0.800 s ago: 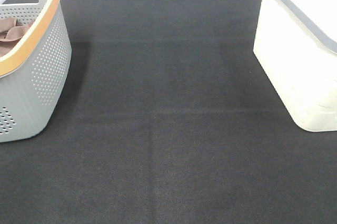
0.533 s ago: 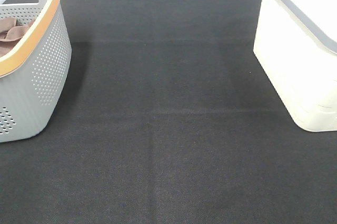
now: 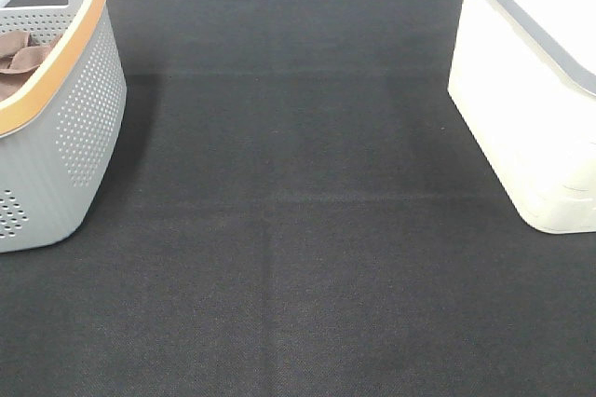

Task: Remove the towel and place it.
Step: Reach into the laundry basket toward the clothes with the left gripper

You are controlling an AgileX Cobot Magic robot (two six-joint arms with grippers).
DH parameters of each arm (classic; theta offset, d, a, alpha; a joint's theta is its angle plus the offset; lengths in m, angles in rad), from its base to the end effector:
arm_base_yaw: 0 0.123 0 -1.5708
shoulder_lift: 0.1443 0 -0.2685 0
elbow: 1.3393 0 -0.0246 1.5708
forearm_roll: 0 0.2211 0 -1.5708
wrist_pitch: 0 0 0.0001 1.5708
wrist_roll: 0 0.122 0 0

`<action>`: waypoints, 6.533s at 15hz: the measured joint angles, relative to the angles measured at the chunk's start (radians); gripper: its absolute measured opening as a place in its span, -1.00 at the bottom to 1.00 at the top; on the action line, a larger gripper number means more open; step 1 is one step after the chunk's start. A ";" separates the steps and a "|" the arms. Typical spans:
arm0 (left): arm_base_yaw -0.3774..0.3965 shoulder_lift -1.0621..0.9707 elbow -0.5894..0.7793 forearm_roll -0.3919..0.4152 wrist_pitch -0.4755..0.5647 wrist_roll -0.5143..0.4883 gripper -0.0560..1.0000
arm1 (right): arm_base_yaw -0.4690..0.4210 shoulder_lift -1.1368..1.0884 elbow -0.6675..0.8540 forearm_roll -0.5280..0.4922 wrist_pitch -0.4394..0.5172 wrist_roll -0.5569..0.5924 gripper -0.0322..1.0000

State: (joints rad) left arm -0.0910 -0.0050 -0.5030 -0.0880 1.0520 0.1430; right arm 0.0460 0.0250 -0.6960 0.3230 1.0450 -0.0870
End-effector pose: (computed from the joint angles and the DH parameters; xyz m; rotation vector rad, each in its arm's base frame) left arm 0.0117 -0.0104 0.2511 0.2404 2.0109 -0.0722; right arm -0.0093 0.0331 0.3075 -0.1653 1.8300 0.3429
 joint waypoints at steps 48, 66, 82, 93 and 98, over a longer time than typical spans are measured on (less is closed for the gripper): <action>0.000 0.000 0.000 -0.001 0.000 0.000 0.47 | 0.001 0.015 0.194 -0.323 0.020 -0.002 0.66; 0.000 0.989 -0.324 0.217 -0.684 -0.349 0.47 | 0.001 0.015 0.194 -0.323 0.020 -0.002 0.66; 0.130 1.748 -0.942 0.139 -0.345 -0.705 0.47 | 0.001 0.015 0.194 -0.323 0.020 -0.001 0.66; 0.201 1.987 -0.966 -0.299 -0.513 -0.736 0.47 | 0.001 0.015 0.194 -0.323 0.020 -0.001 0.66; 0.201 2.041 -0.971 -0.368 -0.582 -0.737 0.45 | 0.001 0.015 0.194 -0.323 0.020 -0.001 0.66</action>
State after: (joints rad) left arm 0.1100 2.0360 -1.4740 -0.4560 0.4700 -0.5940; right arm 0.0470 0.0400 -0.5020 0.0000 1.0650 -0.0880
